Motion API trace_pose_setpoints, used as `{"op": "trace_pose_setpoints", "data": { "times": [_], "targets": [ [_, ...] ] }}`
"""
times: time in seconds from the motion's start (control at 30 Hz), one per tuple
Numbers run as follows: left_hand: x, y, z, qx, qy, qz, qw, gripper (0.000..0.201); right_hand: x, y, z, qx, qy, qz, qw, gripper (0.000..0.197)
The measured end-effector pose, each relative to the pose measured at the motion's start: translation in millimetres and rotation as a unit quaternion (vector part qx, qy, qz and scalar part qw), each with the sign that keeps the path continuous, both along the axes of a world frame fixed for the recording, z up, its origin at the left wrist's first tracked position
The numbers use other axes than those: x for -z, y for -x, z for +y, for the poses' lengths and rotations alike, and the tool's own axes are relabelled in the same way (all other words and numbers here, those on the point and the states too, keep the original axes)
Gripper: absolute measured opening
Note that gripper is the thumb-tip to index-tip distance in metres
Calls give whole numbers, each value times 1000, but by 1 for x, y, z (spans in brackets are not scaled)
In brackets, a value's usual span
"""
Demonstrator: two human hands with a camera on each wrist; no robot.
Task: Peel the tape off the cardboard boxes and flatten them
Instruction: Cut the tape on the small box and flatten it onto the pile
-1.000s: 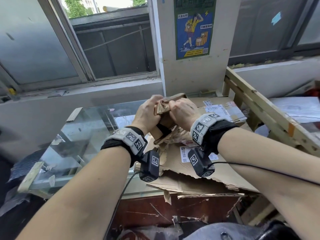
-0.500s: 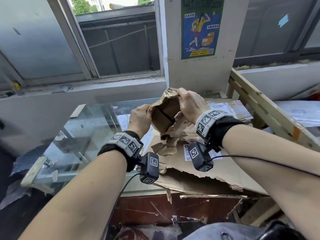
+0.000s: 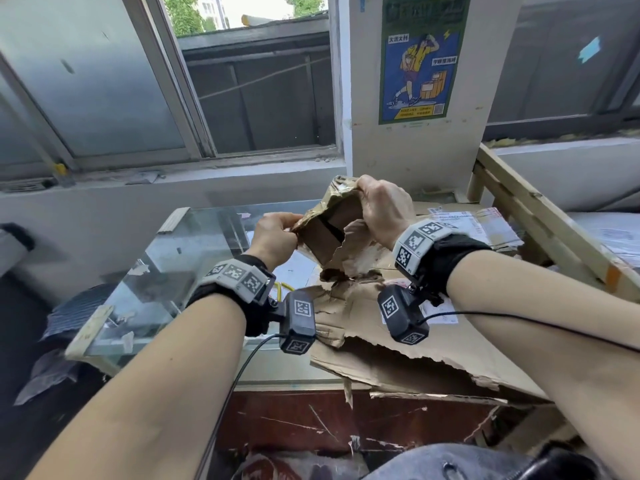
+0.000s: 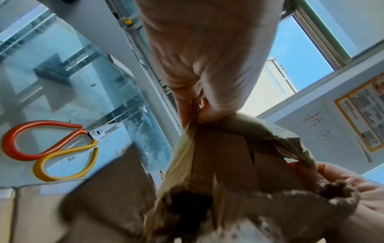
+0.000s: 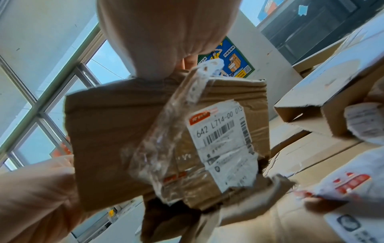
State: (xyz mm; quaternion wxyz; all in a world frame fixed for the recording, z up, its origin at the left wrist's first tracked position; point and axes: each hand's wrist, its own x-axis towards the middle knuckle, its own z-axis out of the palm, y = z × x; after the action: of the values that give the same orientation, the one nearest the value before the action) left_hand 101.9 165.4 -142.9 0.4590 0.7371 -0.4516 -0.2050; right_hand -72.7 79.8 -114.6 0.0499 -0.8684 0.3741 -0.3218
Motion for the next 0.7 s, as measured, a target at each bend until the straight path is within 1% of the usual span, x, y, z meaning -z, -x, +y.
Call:
{"op": "trace_pose_setpoints", "data": {
  "times": [0.13, 0.17, 0.27, 0.3, 0.33, 0.37, 0.4, 0.43, 0.47, 0.53, 0.6, 0.7],
  "targets": [
    [3, -5, 6, -45, 31, 51, 997, 31, -1, -10, 4, -8, 2, -23, 1000, 18],
    [5, -8, 8, -54, 32, 64, 996, 32, -2, -12, 4, -16, -6, -27, 999, 19],
    [6, -17, 14, -105, 15, 107, 989, 56, -1, -16, 3, -44, -17, -62, 997, 21],
    [5, -21, 15, -120, 10, 122, 985, 58, -1, -19, 4, -56, -9, -78, 995, 21],
    [4, -25, 18, -129, -1, 138, 982, 55, -1, -23, 5, -62, 9, -86, 994, 23],
    [4, -29, 19, -132, -10, 151, 980, 48, -2, -26, 6, -57, 26, -88, 994, 24],
    [4, -34, 22, -127, -16, 165, 978, 35, -2, -31, 7, -47, 35, -90, 994, 26],
    [3, -36, 26, -121, -15, 180, 976, 23, -3, -34, 8, -36, 30, -92, 995, 27],
    [3, -38, 29, -117, -12, 199, 973, 19, -4, -38, 8, -29, 13, -92, 995, 27],
    [3, -43, 35, -105, -7, 250, 962, 22, -4, -45, 7, -26, -33, -89, 995, 27],
    [2, -48, 41, -117, 27, 293, 949, 22, -3, -53, 7, -41, -66, -106, 991, 28],
    [3, -62, 47, -203, 99, 322, 920, 21, -3, -70, 13, -62, -106, -155, 980, 34]
  ]
}}
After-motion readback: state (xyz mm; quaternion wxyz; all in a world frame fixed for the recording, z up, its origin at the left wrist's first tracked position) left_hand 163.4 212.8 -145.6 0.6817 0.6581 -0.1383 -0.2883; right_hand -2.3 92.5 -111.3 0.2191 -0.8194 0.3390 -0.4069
